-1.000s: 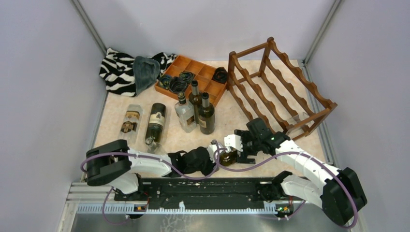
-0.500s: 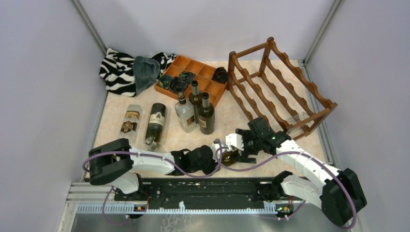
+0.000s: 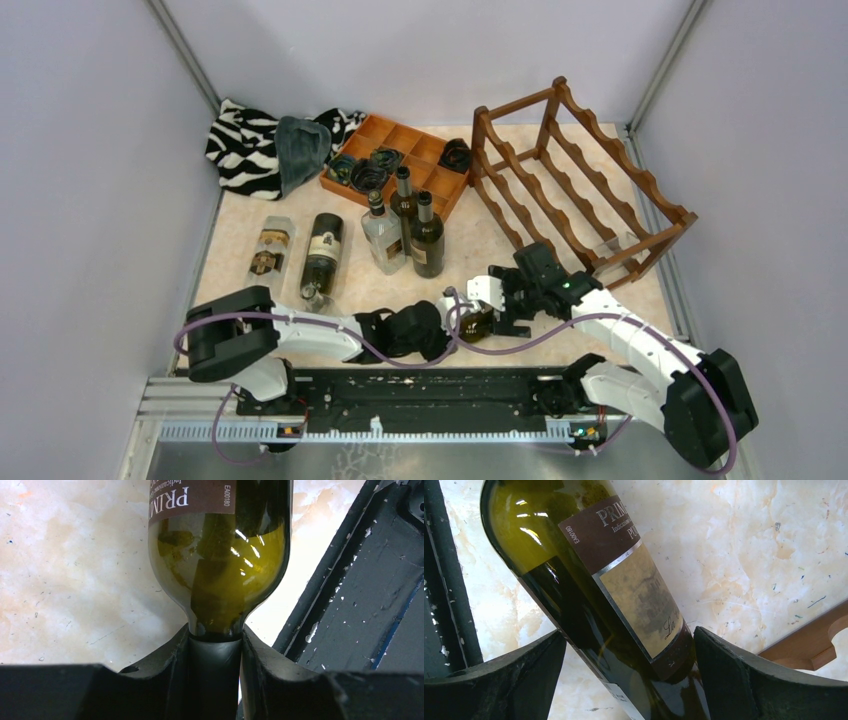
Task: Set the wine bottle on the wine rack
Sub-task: Pick up the wine bottle from the center of the board.
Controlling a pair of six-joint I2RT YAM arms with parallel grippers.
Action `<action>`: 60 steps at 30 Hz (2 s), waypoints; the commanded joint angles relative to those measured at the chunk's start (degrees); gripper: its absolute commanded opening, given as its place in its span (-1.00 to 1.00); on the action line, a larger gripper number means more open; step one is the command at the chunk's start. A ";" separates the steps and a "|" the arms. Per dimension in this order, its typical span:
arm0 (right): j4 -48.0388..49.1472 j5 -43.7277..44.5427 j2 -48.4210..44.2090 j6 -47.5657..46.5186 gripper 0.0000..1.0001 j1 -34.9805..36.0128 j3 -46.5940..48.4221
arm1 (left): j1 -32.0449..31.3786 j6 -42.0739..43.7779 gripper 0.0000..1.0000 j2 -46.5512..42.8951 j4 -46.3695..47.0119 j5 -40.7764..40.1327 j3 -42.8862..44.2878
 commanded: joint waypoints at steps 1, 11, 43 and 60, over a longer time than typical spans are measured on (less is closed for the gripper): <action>-1.01 -4.76 -0.24 1.45 0.86 1.06 2.22 | -0.20 -1.03 -1.00 0.40 1.76 0.71 -2.83; -8.39 -11.52 0.13 2.03 0.97 0.93 11.75 | -0.20 0.15 -1.00 -10.43 9.77 -0.08 -9.80; -19.97 -17.25 5.83 18.37 0.96 -9.00 53.81 | -0.12 -1.50 -1.00 -20.53 10.99 -3.09 -7.55; -6.91 14.79 10.63 37.32 0.69 -17.26 46.46 | -0.11 -0.16 -1.00 -17.31 10.46 -3.55 -4.77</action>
